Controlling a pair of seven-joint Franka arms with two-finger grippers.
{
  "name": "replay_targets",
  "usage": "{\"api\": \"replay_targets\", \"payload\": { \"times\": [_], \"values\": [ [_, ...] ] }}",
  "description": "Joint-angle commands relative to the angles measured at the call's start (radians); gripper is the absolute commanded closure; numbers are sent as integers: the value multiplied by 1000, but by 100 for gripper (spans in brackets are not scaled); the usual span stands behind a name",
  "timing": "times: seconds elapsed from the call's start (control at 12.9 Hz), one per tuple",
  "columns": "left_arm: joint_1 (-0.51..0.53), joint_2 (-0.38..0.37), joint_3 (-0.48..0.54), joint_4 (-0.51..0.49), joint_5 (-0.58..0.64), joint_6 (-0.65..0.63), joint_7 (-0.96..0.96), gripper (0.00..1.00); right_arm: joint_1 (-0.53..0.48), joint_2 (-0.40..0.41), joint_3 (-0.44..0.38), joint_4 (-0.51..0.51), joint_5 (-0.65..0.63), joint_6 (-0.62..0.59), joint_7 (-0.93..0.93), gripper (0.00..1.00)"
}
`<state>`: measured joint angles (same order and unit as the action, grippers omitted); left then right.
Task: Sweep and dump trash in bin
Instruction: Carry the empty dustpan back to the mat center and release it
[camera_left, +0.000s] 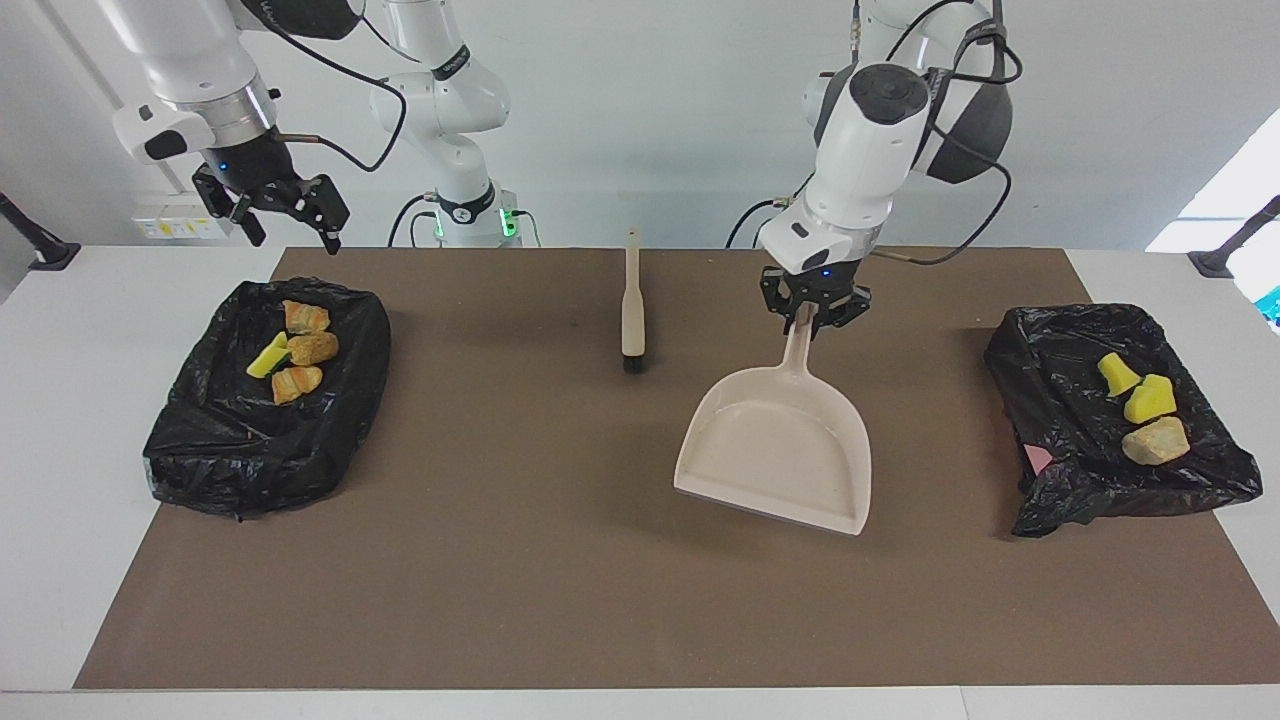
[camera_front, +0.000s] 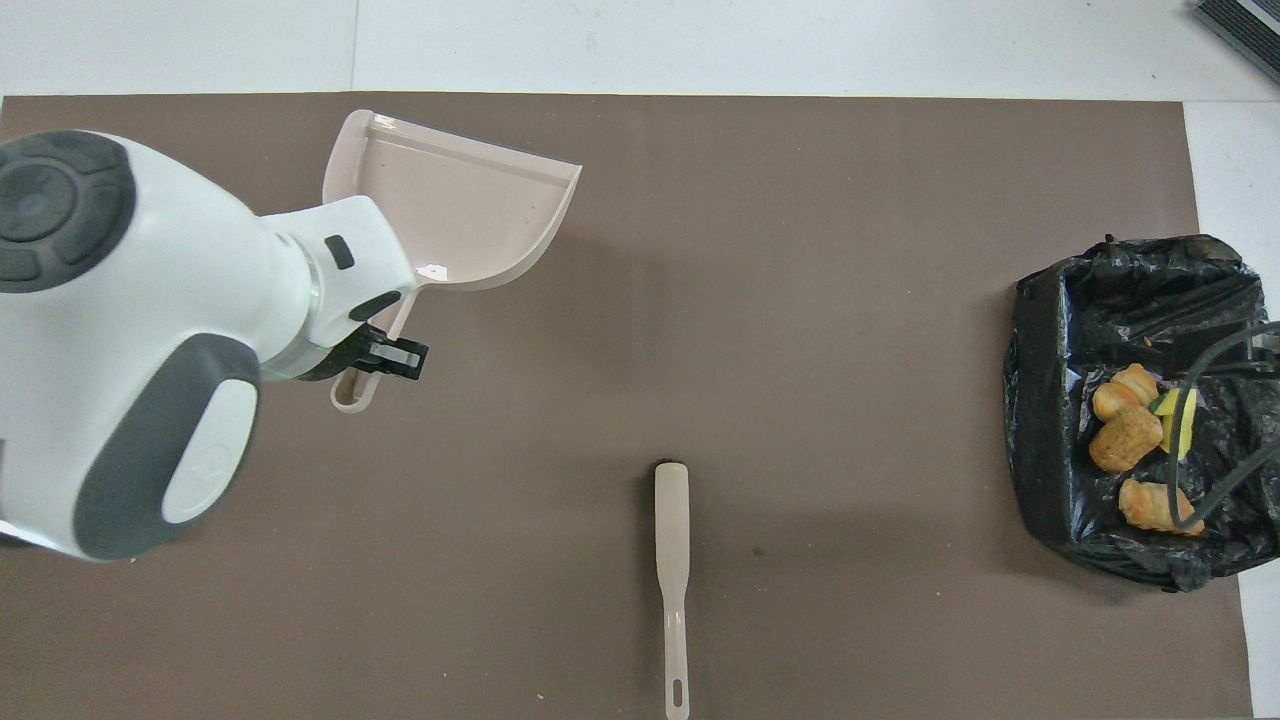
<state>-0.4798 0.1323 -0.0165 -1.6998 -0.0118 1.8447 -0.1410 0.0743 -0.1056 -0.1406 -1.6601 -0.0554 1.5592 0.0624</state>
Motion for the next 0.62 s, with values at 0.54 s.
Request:
{"api": "replay_targets", "payload": {
  "times": [0.54],
  "values": [
    [-198, 259, 21, 6, -11, 304, -302, 100, -2, -17, 9, 13, 23, -14, -18, 0]
  ]
}}
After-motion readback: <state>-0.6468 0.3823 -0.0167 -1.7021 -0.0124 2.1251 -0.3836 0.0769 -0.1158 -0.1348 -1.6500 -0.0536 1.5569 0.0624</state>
